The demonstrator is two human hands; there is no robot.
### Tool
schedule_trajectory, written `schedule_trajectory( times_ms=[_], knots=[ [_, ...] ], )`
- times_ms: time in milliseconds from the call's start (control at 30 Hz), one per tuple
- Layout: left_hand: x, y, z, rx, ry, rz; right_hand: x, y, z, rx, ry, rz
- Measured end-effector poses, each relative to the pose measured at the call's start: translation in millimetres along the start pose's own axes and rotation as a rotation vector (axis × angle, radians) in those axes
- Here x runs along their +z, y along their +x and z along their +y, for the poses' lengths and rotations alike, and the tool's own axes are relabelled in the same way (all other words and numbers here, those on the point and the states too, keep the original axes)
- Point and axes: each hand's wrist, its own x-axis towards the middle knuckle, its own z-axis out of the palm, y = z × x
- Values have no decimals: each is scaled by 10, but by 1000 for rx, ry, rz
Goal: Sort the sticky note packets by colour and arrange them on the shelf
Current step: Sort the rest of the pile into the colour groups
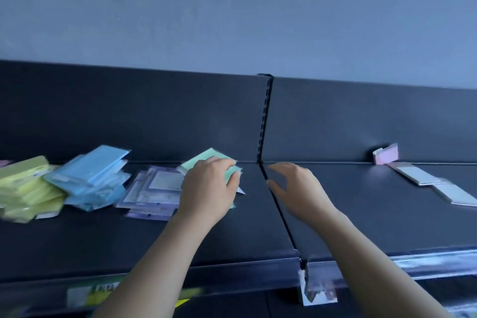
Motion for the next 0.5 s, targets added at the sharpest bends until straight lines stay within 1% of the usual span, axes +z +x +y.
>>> schedule_trajectory(
  times_ms=[300,500],
  knots=[
    [779,208,764,41,-62,-116,-353,-120,1118,136,-29,27],
    [1286,453,1172,127,-81,-217,-538,-158,1748,275,-37,77]
  ],
)
